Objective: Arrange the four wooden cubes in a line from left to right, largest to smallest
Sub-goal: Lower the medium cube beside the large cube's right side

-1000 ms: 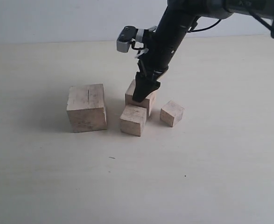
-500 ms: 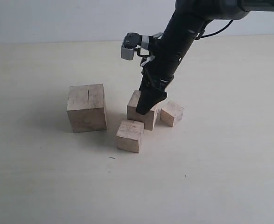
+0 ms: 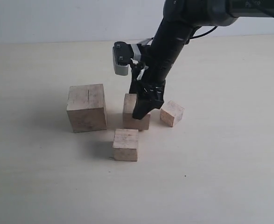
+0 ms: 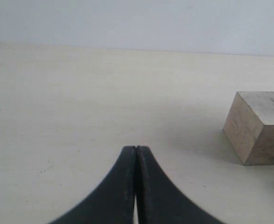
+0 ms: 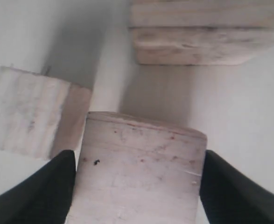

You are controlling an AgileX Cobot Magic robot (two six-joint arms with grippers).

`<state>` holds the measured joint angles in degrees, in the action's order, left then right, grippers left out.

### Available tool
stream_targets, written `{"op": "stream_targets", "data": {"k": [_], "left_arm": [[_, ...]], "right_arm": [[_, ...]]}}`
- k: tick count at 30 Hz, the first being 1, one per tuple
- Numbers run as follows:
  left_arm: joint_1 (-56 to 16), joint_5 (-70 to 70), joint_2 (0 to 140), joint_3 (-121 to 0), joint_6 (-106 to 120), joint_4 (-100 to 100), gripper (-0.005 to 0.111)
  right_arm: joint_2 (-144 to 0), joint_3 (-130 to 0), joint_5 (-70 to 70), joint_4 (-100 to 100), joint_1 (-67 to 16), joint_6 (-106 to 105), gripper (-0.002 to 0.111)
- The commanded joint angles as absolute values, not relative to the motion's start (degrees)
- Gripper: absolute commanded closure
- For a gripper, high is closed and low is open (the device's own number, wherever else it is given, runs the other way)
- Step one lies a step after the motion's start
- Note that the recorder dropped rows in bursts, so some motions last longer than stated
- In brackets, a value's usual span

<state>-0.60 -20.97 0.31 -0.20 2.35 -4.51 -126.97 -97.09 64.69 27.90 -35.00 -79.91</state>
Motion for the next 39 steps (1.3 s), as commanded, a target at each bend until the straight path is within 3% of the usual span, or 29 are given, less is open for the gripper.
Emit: {"op": "stream_targets", "data": {"k": [1, 39], "left_arm": [[-0.5, -20.3, 0.0, 0.0, 1.9, -4.6, 0.107], [-0.5, -20.3, 0.0, 0.0, 1.9, -4.6, 0.107]], "right_arm": [[-126.1, -97.0, 56.7, 29.7, -35.3, -81.8, 0.108], [-129.9, -97.0, 58.8, 41.6, -35.3, -92.1, 0.108]]}}
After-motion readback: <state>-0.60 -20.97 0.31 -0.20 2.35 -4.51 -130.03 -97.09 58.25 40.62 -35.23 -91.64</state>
